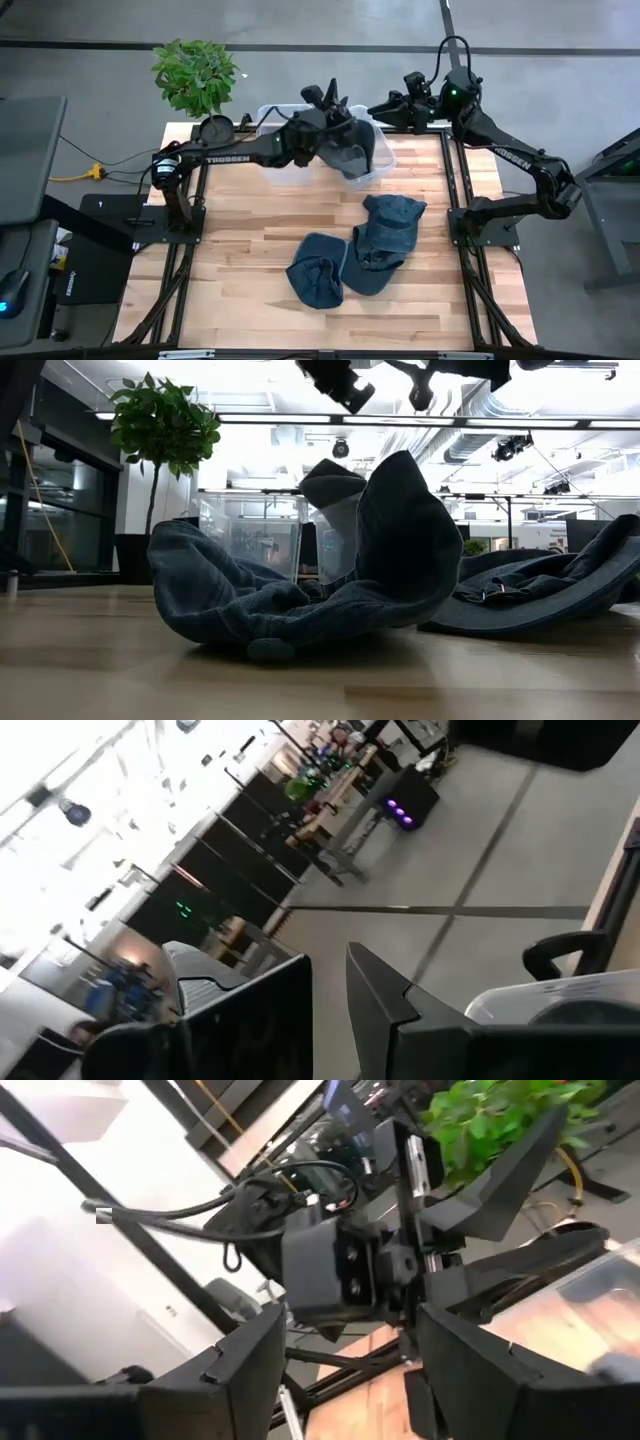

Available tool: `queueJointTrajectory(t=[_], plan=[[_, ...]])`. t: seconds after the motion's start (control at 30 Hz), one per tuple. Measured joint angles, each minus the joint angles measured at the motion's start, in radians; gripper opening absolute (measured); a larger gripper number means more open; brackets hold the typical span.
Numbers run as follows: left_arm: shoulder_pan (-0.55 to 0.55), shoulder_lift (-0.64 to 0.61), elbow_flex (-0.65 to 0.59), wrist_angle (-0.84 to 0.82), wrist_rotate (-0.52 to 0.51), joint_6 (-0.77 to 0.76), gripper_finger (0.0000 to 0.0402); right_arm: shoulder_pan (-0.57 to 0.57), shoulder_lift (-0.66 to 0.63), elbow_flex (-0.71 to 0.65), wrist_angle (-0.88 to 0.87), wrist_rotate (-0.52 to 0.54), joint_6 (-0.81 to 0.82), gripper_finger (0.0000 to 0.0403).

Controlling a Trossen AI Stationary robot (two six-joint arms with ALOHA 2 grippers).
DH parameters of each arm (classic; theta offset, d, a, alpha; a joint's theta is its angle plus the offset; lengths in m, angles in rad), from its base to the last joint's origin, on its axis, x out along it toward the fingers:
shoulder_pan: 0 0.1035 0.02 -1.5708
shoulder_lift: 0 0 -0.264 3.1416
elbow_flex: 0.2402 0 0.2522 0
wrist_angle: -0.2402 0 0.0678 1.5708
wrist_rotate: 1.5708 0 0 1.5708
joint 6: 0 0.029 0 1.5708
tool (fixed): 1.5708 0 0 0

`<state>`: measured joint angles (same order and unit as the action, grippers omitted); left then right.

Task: Pick & Place hat
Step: Put the gray cap into the right transparent bin

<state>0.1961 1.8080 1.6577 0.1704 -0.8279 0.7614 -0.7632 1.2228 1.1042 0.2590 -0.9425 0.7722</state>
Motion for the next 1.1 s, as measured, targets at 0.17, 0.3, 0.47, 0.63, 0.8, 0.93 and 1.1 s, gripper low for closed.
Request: queueJointTrajectory(t=[0.17,0.3,0.47,0.63,0.8,0.93,1.1], plan=[[0.019,0.000,0.000,0.006,0.009,-0.036,0.0000,-0.020,0.000,0.000,-0.036,-0.029,-0.037,0.0220],[0.020,0.000,0.000,0.006,0.000,-0.059,0.0000,-0.036,0.000,0.000,-0.109,-0.038,-0.116,0.0220],[0.020,-0.061,0.003,-0.075,-0.004,-0.204,0.0000,-0.044,0.000,0.000,-0.282,0.026,-0.395,0.0220],[0.048,-0.119,-0.001,-0.303,0.137,-0.455,0.0000,-0.040,0.002,0.000,-0.443,0.262,-0.825,0.0220],[0.096,-0.165,-0.001,-0.495,0.316,-0.659,0.0000,-0.008,0.068,0.000,-0.472,0.469,-1.111,0.0220],[0.094,-0.176,0.000,-0.546,0.362,-0.681,0.0000,0.014,0.162,0.000,-0.456,0.483,-1.158,0.0220],[0.104,-0.198,0.001,-0.627,0.448,-0.754,0.0000,0.013,0.247,0.000,-0.463,0.496,-1.143,0.0220]])
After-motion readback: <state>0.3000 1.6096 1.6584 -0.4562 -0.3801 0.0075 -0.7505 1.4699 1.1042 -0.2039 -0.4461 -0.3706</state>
